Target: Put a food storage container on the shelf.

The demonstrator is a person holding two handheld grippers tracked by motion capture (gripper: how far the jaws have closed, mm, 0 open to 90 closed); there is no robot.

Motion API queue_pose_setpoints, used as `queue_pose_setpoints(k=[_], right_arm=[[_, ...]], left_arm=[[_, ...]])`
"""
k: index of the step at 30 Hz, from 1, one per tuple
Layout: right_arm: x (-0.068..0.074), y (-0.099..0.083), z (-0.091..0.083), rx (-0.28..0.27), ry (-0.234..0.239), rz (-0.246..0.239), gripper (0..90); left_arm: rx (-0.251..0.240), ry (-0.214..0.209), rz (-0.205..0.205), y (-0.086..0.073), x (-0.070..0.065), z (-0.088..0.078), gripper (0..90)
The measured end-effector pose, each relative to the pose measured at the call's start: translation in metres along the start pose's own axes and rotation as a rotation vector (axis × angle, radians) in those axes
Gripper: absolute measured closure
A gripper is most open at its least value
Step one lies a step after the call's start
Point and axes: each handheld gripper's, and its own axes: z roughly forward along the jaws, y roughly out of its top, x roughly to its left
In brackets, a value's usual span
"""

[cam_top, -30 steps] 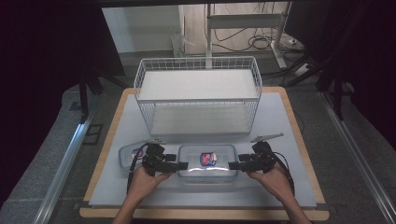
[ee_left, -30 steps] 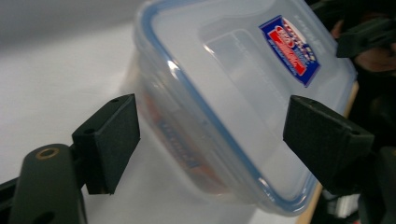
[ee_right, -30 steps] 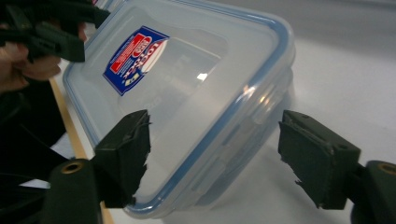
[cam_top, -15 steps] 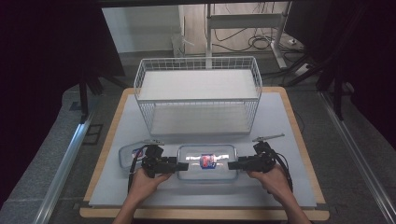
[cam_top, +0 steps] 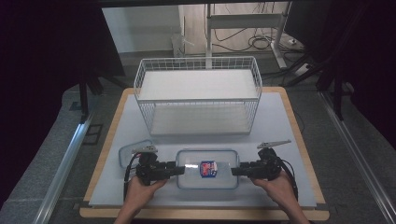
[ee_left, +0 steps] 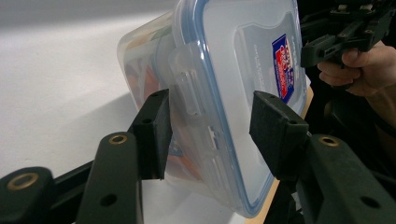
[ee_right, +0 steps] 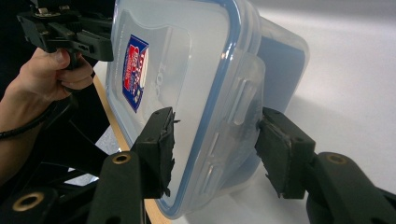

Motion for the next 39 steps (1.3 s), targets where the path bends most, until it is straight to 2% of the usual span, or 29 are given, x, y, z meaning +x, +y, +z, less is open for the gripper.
queue_pose_setpoints(k=[2, 5, 7, 12, 20, 27, 33, 39], right_arm=[[0.0, -0.001, -0.001, -0.007, 0.005, 0.007, 49.6], [-0.002, -0.005, -0.003, -0.023, 0.038, 0.037, 52.4], [-0.003, -0.006, -0.004, -0.028, 0.05, 0.04, 52.7], [-0.002, -0.006, -0.003, -0.022, 0.035, 0.027, 51.3], [-0.004, -0.008, -0.003, -0.027, 0.046, 0.037, 50.9], [-0.004, -0.009, -0.002, -0.029, 0.046, 0.033, 51.0], [-0.005, -0.01, -0.001, -0.048, 0.06, 0.054, 51.7], [-0.005, -0.008, 0.0, -0.047, 0.057, 0.076, 51.8]], left_arm=[[-0.01, -0.013, -0.005, -0.002, 0.001, -0.001, 50.6], [-0.017, -0.042, -0.015, -0.004, 0.004, -0.003, 52.8], [-0.017, -0.044, -0.013, -0.004, 0.004, -0.003, 53.0], [-0.016, -0.03, 0.002, -0.001, 0.006, 0.001, 49.5], [0.002, -0.059, -0.057, -0.004, 0.013, 0.005, 43.7], [0.013, -0.079, -0.081, -0.003, 0.013, 0.002, 49.2], [0.008, -0.133, -0.13, -0.006, 0.02, -0.002, 54.1], [0.015, -0.115, -0.138, -0.005, 0.017, -0.002, 54.2]])
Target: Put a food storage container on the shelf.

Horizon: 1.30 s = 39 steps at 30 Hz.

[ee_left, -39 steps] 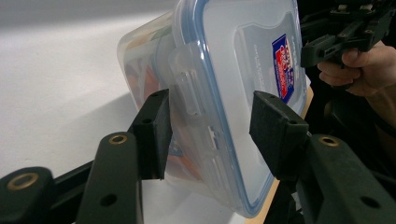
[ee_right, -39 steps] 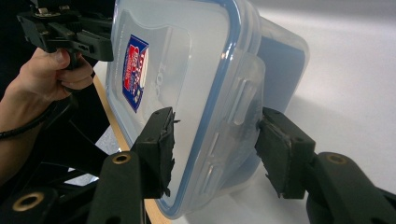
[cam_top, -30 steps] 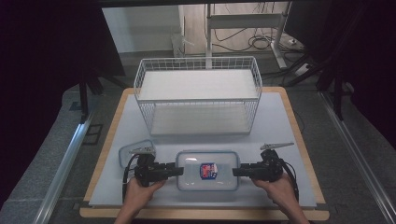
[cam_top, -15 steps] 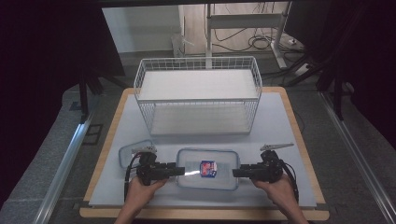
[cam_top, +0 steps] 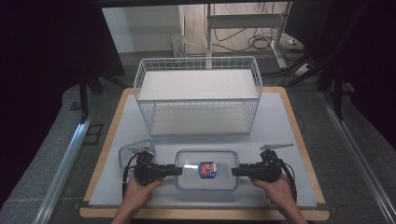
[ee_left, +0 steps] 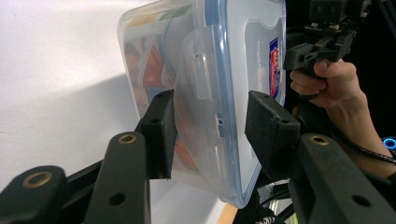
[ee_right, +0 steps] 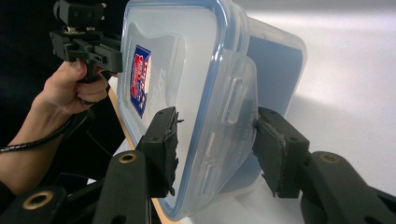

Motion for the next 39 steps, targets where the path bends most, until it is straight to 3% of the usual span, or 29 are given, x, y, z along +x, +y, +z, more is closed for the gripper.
queue_pose_setpoints(k=[4, 6, 10, 15, 21, 31, 39], right_arm=[[-0.001, 0.0, -0.001, -0.011, 0.019, 0.026, 55.1], [0.001, 0.002, 0.0, -0.011, 0.014, 0.014, 55.3], [0.003, 0.004, 0.002, -0.013, -0.002, 0.001, 55.2], [0.005, 0.008, -0.001, -0.038, 0.003, -0.005, 55.2], [0.009, 0.017, -0.006, -0.064, 0.008, -0.02, 55.2], [0.025, 0.047, -0.018, -0.104, 0.006, -0.073, 55.2], [0.034, 0.075, -0.027, -0.133, 0.004, -0.098, 55.1]], left_arm=[[-0.009, -0.003, -0.017, 0.002, 0.001, -0.003, 55.4], [-0.013, -0.003, -0.02, 0.003, 0.002, -0.003, 55.6], [-0.031, 0.015, -0.001, 0.005, -0.001, -0.005, 55.5], [-0.044, 0.012, 0.009, 0.009, -0.004, -0.007, 55.4], [-0.061, 0.028, 0.048, 0.021, -0.014, -0.013, 55.4], [-0.096, 0.038, 0.102, 0.051, -0.03, -0.028, 55.3], [-0.125, 0.037, 0.121, 0.075, -0.039, -0.037, 55.2]])
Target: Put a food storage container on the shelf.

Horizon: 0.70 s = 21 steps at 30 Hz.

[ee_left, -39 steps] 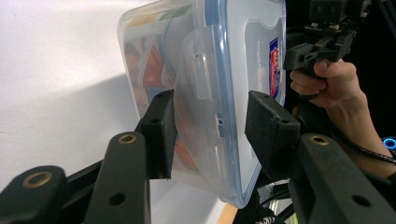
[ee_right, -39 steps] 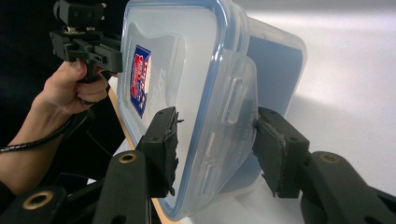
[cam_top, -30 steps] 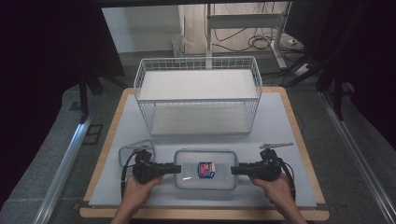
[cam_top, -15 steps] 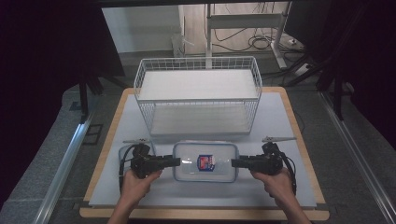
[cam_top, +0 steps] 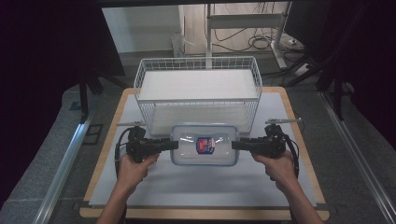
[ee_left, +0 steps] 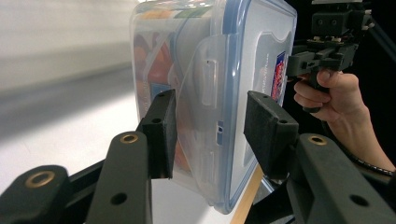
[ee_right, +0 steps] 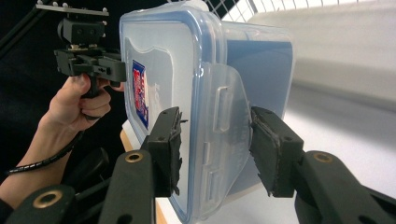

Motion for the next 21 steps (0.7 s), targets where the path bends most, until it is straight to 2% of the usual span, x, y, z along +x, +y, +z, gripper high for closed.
queue_pose_setpoints(k=[12, 21], right_arm=[[0.012, 0.046, -0.001, -0.041, -0.007, -0.029, 55.1], [0.017, 0.082, 0.0, -0.065, -0.003, -0.041, 55.1]], left_arm=[[-0.044, 0.022, 0.027, 0.043, -0.006, -0.015, 54.5], [-0.077, 0.02, 0.022, 0.072, -0.008, -0.023, 54.5]])
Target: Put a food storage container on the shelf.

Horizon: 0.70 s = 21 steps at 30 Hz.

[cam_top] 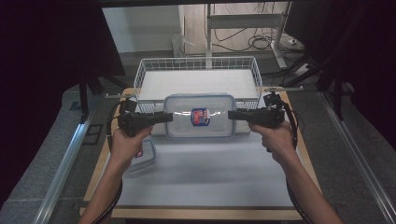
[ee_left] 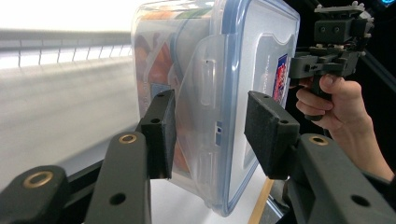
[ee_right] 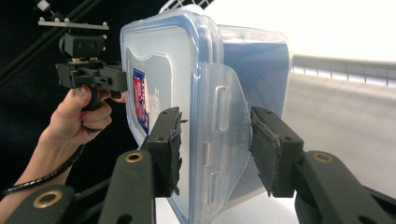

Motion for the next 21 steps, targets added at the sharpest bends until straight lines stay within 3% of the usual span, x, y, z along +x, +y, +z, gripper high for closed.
queue_pose_setpoints(k=[11, 21], right_arm=[[-0.007, 0.038, 0.002, -0.045, 0.003, 0.012, 55.1], [-0.021, 0.062, 0.009, -0.07, 0.0, 0.038, 55.1]], left_arm=[[-0.027, 0.003, 0.004, 0.043, 0.005, 0.002, 54.5], [-0.045, 0.005, -0.009, 0.073, 0.019, 0.009, 54.5]])
